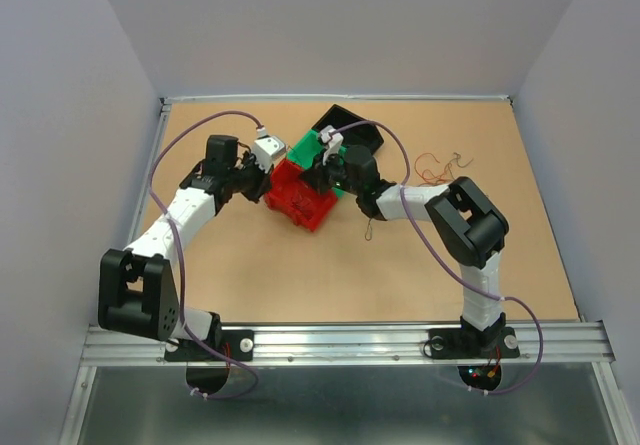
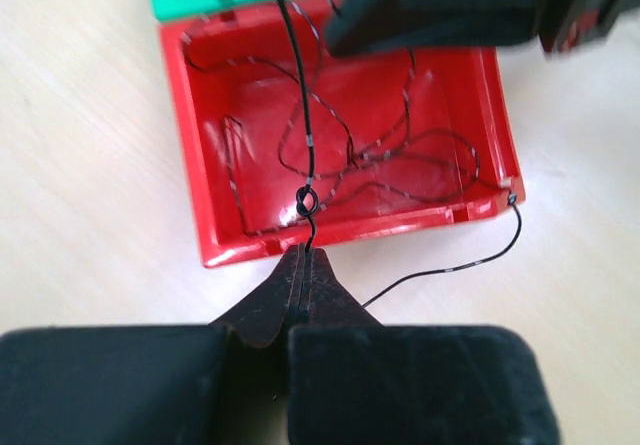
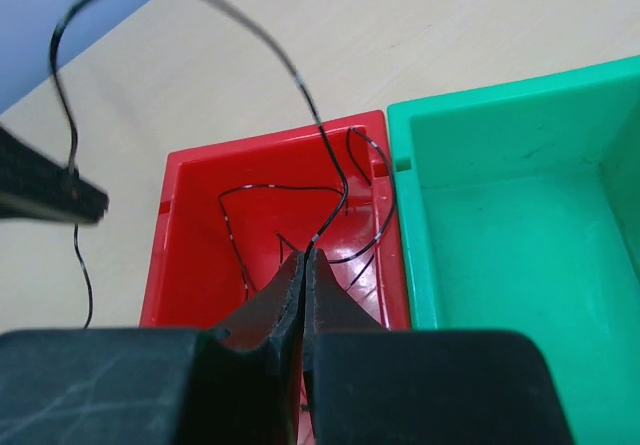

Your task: Untangle the cables

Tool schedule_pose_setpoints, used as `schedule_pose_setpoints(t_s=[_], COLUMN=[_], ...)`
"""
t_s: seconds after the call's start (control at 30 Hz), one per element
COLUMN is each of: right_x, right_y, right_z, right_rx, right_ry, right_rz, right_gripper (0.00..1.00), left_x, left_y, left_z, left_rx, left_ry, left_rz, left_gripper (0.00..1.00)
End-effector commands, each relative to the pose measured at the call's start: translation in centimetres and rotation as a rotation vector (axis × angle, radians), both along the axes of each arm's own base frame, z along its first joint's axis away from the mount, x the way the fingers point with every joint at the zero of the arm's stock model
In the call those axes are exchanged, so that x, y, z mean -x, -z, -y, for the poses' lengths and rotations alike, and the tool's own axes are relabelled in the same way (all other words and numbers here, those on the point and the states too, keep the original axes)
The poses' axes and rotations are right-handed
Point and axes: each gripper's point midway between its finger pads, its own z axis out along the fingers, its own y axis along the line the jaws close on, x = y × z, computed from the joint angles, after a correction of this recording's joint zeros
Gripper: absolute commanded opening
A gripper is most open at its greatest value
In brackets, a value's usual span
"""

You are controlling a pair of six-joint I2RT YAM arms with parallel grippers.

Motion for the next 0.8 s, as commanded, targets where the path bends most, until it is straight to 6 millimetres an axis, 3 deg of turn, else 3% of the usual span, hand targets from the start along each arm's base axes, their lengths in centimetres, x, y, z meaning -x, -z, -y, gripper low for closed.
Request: schedule_pose_setpoints(t_s=[0.0,0.3,0.47,0.63,0.77], right_x=[1.6,2.9,3.1,3.0,1.6], right_y=[-4.2,-2.0,1.4,4.4,4.5], right_z=[-0.9,-2.4,-3.2,-3.3,-2.3], right_rx=[-0.052,0.015,0.099,0.25,0.284], right_ry=[-0.082,-0.16,-0.181,-0.158,-0.056], right_rz=[0.124,0.084,0.03,0.027,0.039], right_gripper=[0.0,0.0,0.0,0.01,0.01], left_x=[-2.7,-7.2,-9.3,-8.8,-8.5], left_y=[-4.1,-4.7,-3.2,-1.1,-1.2], left_z=[0.9,3.2,4.0,3.7,3.1], left_rx=[0.058,0.083,0.082,0.053,0.017], left_ry=[-0.058,-0.074,-0.117,-0.159,-0.198], left_rz=[0.039,-0.002,-0.007,0.004,0.072], left_gripper=[0.0,0.0,0.0,0.0,0.0])
